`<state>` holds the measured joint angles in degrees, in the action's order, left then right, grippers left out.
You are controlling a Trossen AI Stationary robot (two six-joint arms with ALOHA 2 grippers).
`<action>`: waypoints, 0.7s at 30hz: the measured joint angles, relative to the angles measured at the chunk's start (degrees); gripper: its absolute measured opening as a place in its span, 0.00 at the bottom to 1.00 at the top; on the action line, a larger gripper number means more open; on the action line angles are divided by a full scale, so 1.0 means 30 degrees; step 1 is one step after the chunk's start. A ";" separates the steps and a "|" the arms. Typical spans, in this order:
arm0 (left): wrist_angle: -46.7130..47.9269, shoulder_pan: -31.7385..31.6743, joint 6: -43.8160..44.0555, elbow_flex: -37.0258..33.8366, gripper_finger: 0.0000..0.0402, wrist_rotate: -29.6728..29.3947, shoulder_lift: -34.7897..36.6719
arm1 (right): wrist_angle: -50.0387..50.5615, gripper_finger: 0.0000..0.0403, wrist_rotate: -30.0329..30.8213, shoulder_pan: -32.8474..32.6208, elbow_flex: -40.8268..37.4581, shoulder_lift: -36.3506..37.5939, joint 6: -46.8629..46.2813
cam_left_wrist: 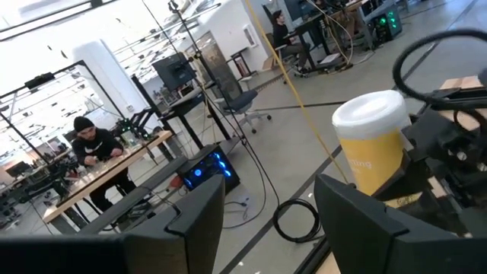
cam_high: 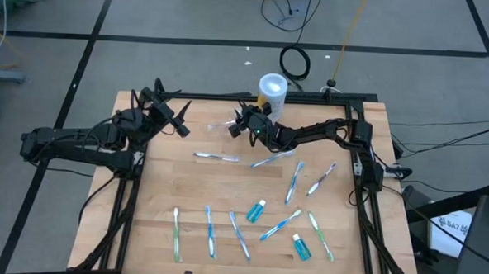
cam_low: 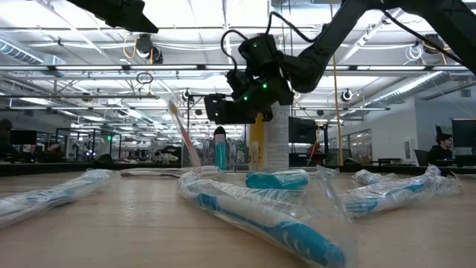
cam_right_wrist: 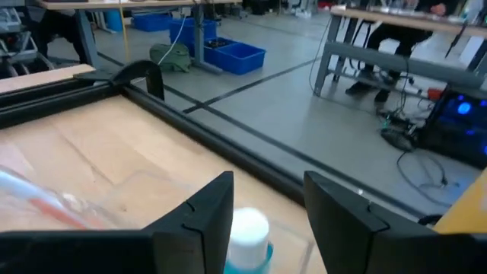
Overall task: Pick & Place toothbrushing station
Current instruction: Put the blue toothbrush into the right section of the transparent organizer
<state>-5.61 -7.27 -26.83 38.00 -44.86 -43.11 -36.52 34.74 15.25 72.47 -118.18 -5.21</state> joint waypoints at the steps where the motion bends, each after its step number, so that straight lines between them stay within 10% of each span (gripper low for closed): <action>1: 0.0007 0.0000 0.0000 0.0000 0.52 0.0000 0.0000 | 0.0068 0.38 -0.0001 -0.0049 0.0000 0.0214 0.0356; 11: 0.0501 0.0000 0.0219 0.0000 0.52 -0.0003 0.0000 | 0.8519 0.38 -0.0096 -0.1465 0.0000 0.4218 0.2131; 21: 0.2180 0.0000 0.2065 -0.0007 0.52 -0.0031 0.0000 | 2.0447 0.39 -0.0163 -0.2304 -0.0371 0.9046 -0.2664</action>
<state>0.93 -7.27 -20.64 37.98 -44.95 -43.11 24.82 34.26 8.34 71.35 -91.04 -13.20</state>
